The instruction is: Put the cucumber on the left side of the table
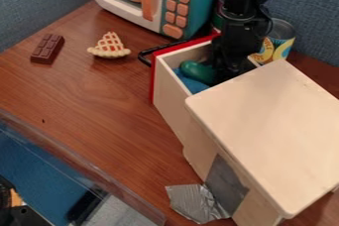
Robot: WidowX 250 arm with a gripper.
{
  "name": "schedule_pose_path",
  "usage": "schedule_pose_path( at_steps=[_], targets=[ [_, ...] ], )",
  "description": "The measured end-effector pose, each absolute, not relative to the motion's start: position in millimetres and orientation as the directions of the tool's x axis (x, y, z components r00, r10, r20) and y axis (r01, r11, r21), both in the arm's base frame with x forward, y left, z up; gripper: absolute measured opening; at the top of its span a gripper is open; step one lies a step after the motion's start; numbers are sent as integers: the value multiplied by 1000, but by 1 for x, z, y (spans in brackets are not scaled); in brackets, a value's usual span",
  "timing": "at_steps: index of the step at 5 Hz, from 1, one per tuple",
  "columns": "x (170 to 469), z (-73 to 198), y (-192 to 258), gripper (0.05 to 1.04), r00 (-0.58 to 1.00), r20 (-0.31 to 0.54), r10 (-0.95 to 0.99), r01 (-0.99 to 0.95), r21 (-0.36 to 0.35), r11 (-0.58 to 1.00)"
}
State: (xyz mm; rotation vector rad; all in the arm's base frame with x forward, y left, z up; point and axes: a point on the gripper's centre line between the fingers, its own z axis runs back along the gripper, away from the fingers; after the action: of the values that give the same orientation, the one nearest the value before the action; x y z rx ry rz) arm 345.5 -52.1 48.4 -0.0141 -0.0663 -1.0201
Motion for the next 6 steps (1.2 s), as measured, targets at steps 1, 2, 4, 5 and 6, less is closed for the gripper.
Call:
schedule_pose_path(
  at_steps=[1,2,4,5,6],
  targets=[
    [344,49,-51,374,522,44,-852,852,10,523],
    [342,52,-53,373,514,57,-856,857,-2,515],
    [330,103,-54,363,524,156,-838,851,-41,524],
    [322,140,-44,362,539,223,-812,838,-42,545],
    [315,174,-28,362,554,295,-778,821,-38,570]
  ],
)
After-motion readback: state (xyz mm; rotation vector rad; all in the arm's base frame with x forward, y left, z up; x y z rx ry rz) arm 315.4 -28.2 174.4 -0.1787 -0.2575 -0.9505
